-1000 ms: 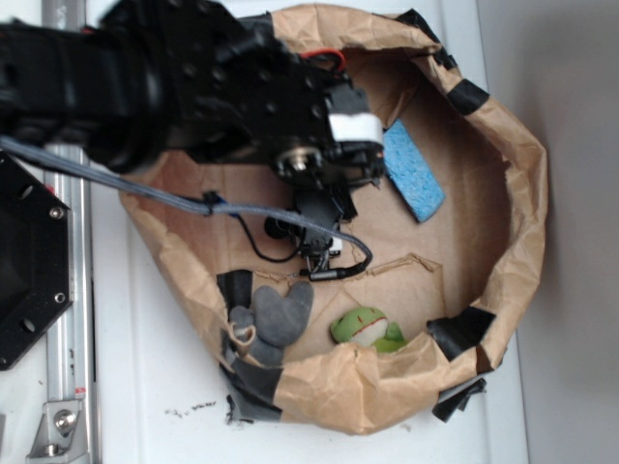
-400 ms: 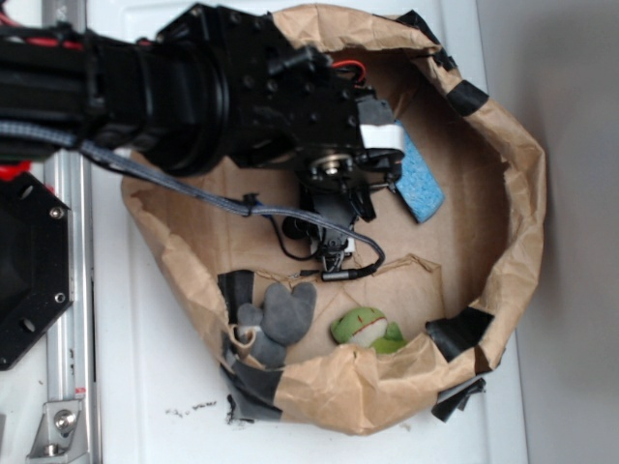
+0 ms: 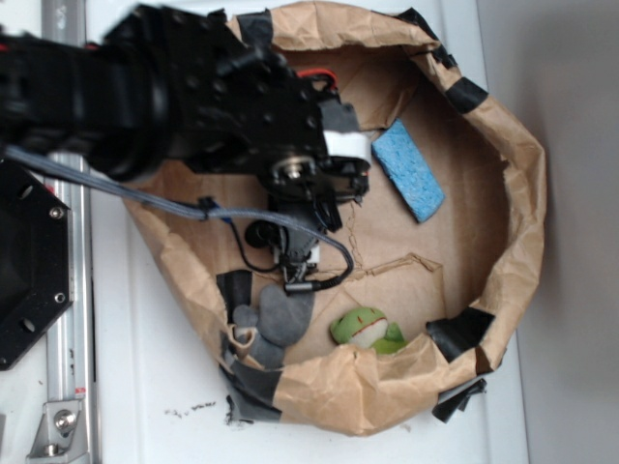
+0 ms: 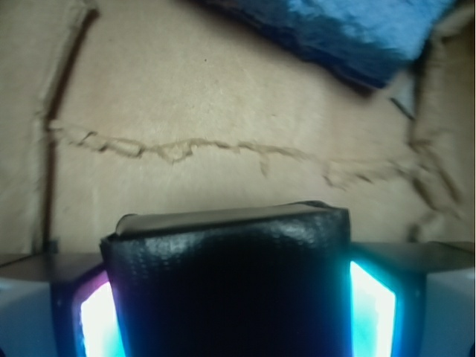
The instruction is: Grab the black box.
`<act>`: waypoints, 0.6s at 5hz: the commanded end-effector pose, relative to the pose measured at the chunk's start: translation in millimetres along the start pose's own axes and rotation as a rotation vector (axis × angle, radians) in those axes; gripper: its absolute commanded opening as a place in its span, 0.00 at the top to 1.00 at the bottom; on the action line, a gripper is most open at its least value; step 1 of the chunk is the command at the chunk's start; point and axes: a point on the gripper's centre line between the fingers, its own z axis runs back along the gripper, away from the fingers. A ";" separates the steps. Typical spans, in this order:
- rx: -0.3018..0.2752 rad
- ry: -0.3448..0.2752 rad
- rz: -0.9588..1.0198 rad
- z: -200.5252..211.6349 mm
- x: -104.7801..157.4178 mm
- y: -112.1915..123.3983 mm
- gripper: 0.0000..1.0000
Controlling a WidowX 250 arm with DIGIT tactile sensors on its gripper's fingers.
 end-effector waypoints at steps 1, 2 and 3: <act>0.105 -0.155 0.039 96.4 3.7 -7.4 1.00; -0.002 -0.145 0.044 121.7 6.7 -17.6 1.00; -0.046 -0.156 0.071 132.4 19.1 -22.7 1.00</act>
